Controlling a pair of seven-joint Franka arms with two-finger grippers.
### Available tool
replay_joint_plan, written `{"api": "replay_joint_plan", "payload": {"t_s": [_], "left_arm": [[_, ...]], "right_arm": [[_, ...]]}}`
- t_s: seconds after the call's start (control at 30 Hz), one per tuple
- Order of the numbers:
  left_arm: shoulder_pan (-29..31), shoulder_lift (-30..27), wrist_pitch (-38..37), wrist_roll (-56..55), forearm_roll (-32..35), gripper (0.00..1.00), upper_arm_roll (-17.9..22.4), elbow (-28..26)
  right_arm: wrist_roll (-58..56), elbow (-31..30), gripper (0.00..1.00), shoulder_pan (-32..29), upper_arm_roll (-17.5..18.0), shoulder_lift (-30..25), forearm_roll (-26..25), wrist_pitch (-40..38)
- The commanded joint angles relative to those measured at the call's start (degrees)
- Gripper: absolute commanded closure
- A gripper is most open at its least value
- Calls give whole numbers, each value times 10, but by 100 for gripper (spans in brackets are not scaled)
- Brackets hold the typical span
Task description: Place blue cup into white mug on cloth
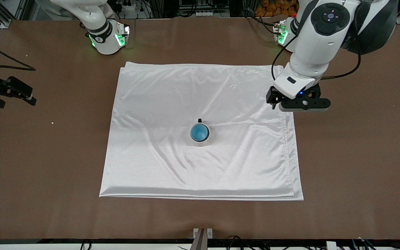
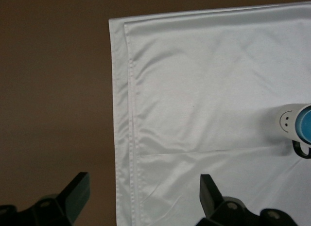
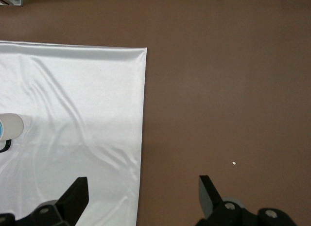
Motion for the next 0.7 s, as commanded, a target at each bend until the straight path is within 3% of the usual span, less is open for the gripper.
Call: {"api": "replay_joint_plan", "payload": {"t_s": [0.0,0.17,0.33,0.67], "left_arm": [[19,-63,3,60,-16,0,21,-55],[23,-76,1,101,-32,0,51,-55],[48,-77,-9,118,-54,0,53,-43],[60,-58,-62,146,-67,0,55,33]], "right_arm": [[-11,-22,0,-7,3,-18,9,0],[-12,-25,0,-3,3,-19,0,-27],[-28,-30,0,-3,3,-20,-7,-43],[-26,-29,0,10,2,-31,-8,-55]]}}
